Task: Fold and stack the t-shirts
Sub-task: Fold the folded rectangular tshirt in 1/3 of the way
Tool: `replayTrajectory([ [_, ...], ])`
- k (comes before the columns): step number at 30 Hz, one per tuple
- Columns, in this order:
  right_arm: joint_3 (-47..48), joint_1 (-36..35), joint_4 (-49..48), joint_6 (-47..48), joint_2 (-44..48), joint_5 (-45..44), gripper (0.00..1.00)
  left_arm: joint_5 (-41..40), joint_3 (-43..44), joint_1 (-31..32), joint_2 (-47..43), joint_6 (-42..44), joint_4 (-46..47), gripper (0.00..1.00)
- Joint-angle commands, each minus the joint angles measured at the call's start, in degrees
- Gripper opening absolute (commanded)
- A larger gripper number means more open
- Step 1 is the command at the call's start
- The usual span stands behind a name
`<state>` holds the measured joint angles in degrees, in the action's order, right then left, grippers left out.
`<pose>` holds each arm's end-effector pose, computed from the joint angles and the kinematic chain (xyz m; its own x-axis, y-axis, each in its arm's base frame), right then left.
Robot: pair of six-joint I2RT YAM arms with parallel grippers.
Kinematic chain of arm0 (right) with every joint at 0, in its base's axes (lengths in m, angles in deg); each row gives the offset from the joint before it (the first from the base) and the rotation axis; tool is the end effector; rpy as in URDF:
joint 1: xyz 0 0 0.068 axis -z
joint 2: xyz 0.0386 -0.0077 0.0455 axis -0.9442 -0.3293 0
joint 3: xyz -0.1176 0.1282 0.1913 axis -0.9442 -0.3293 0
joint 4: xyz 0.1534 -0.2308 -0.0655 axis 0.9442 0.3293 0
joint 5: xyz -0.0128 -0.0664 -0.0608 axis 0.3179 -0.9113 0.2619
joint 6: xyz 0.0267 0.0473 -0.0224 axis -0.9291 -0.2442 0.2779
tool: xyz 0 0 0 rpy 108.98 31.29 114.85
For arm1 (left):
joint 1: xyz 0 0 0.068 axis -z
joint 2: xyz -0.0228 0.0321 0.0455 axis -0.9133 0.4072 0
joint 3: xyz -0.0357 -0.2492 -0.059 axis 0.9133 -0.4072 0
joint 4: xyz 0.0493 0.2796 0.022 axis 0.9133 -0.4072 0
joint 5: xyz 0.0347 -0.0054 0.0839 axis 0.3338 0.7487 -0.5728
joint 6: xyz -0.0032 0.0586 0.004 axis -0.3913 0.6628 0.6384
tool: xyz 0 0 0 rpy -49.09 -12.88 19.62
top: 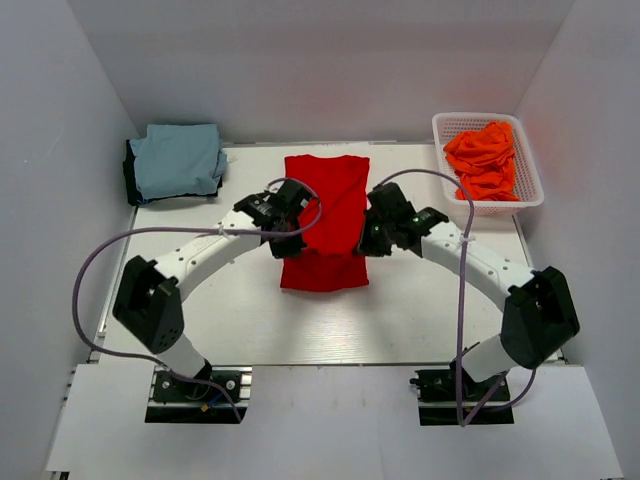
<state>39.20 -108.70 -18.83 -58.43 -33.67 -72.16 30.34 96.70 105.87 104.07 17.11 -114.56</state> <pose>0.2683 0.2101 0.2321 -0.8692 0.1629 -0.4669 -0.0641 0.8991 0.4331 0.2674 -0.2154 0.2423 -0.9108 -0.1936 -0.3646 -0.1266 0.9717 -0.1996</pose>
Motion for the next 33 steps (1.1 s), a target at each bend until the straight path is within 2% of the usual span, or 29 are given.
replayTrajectory([
  [1, 5.29, 3.03, -0.29, 2.31, -3.21, -6.29, 0.0, -6.43, 5.21, -3.77, 3.05, -0.18, -1.65, 0.0],
  [5, 11.54, 6.37, -1.87, 4.86, -9.53, -4.37, 0.0, -5.2, 12.14, -7.2, 11.03, -0.18, 1.68, 0.0],
  [10, 21.1, 9.54, -2.67, 8.03, -17.8, 0.37, 0.0, -5.29, 18.39, -9.66, 16.5, 2.71, 4.33, 0.0],
  [21, 27.8, 14.46, -4.25, 7.51, -29.31, 5.91, 0.0, -3.79, 25.86, -12.74, 27.84, 4.48, 6.17, 0.0],
  [24, 30.87, 15.51, -4.16, 6.98, -32.12, 8.46, 0.0, -1.43, 27.45, -13.97, 30.29, 5.71, 9.41, 0.04],
  [25, 31.41, 15.78, -3.9, 6.02, -33.53, 8.91, 0.02, -1.42, 27.98, -13.97, 31.0, 6.41, 10.12, 0.13],
  [26, 32.46, 15.87, -3.98, 5.66, -34.07, 9.26, 0.18, -1.42, 29.2, -14.67, 31.53, 7.2, 11.09, 0.18],
  [28, 34.92, 17.27, -4.95, 4.0, -36.26, 7.7, 0.34, -1.42, 31.57, -15.46, 33.63, 7.82, 12.85, 0.33],
  [29, 36.84, 18.41, -5.21, 2.33, -37.23, 7.6, 0.41, 0.15, 35.07, -16.34, 34.34, 9.13, 12.86, 0.52],
  [30, 39.39, 18.77, -5.21, 1.36, -37.85, 7.77, 0.56, 0.16, 36.76, -16.35, 34.87, 9.14, 12.86, 0.57],
  [31, 40.37, 20.25, -5.39, 1.18, -38.9, 9.69, 0.59, 0.16, 38.34, -16.95, 34.88, 9.66, 12.86, 0.64],
  [32, 42.21, 20.53, -5.56, 1.18, -38.91, 10.23, 0.63, 1.29, 40.36, -16.96, 35.4, 11.41, 12.86, 0.89],
  [33, 42.92, 20.88, -5.57, 1.61, -38.82, 11.19, 0.63, 2.09, 40.38, -16.96, 34.88, 12.38, 12.86, 1.0],
])
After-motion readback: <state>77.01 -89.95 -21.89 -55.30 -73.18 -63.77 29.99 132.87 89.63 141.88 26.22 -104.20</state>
